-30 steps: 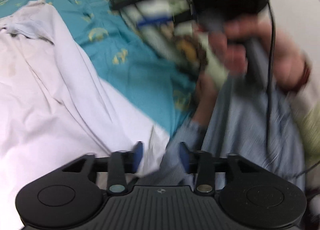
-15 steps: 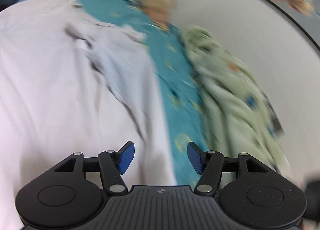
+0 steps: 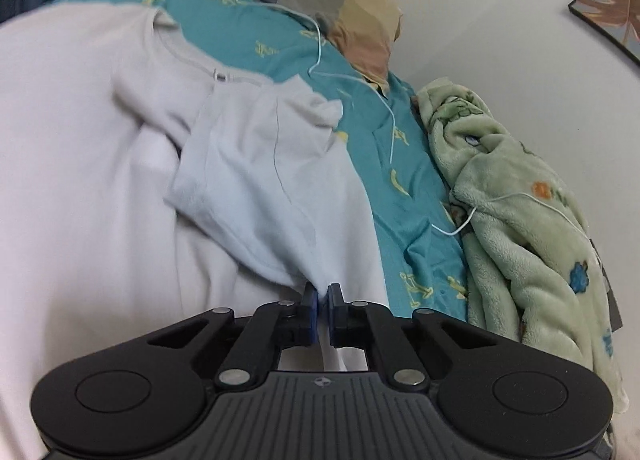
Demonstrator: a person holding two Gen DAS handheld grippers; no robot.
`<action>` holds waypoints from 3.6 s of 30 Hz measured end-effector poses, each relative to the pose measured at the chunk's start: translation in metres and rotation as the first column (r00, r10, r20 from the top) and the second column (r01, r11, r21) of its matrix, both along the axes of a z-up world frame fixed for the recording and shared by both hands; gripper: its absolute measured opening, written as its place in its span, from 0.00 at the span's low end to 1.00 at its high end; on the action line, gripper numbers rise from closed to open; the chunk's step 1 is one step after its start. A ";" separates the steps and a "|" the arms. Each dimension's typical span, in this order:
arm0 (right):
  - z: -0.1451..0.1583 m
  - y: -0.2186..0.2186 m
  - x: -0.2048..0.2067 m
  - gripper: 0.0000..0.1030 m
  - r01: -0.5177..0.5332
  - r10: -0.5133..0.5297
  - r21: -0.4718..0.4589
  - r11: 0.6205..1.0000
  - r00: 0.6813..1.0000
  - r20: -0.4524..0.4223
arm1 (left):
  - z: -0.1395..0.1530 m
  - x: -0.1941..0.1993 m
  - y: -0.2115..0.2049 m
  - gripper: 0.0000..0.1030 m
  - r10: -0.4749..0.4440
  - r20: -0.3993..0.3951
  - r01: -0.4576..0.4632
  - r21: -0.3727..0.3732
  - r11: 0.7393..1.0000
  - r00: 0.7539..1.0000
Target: Fold clothes
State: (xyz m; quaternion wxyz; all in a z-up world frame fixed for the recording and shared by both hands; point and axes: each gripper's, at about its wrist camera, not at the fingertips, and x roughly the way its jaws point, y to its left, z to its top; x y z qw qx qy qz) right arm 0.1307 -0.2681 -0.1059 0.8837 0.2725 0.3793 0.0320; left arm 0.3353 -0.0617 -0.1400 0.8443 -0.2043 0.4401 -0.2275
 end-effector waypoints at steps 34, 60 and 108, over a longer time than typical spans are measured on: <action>-0.014 0.035 -0.001 0.77 -0.123 0.114 -0.091 0.988 0.989 -0.092 | -0.025 -0.056 0.302 0.65 0.615 -0.226 -0.654 -0.322 0.685 0.755; -0.021 0.060 0.033 0.77 -0.114 0.100 -0.116 0.987 0.988 -0.120 | -0.031 0.010 0.298 0.04 0.608 0.037 -0.571 -0.301 0.763 0.793; -0.044 -0.034 0.168 0.79 0.196 -0.160 0.507 0.839 0.980 -0.115 | 0.018 -0.105 0.015 0.51 -0.060 0.410 -0.120 0.400 0.909 0.910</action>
